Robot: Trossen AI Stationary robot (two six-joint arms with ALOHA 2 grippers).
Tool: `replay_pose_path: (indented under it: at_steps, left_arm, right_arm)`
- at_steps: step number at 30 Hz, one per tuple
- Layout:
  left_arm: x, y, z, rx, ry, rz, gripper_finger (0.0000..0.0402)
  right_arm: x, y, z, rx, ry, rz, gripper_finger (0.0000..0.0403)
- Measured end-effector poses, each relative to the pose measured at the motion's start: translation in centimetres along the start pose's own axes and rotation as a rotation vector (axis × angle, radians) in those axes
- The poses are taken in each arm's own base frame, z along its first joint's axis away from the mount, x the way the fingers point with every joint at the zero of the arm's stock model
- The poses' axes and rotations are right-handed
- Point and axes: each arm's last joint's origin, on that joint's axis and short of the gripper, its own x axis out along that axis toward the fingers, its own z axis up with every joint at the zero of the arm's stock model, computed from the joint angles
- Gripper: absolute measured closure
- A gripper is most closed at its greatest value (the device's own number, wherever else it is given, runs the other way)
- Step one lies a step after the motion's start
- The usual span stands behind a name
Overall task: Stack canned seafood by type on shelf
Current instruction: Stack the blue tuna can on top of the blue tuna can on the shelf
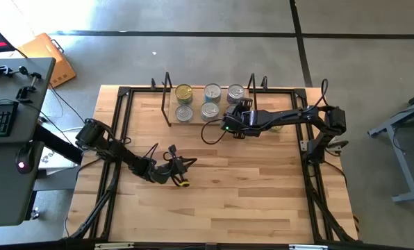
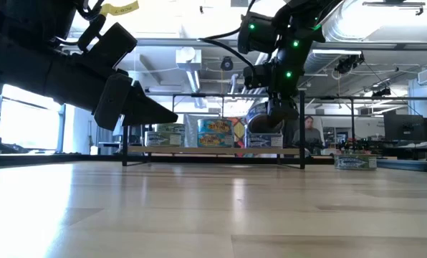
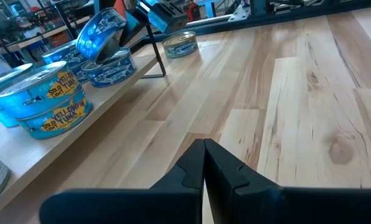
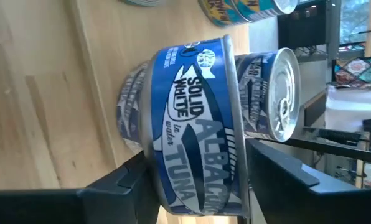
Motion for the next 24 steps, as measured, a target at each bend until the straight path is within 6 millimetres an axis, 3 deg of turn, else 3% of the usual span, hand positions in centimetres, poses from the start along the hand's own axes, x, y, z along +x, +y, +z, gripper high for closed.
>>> replay_pose_path:
  at_steps: [24]
  left_arm:
    - [0.01,-0.01,-0.07,0.002,0.004,0.000,0.0402]
  right_arm:
    - [0.31,-0.05,-0.08,0.028,-0.007,0.096,0.0190]
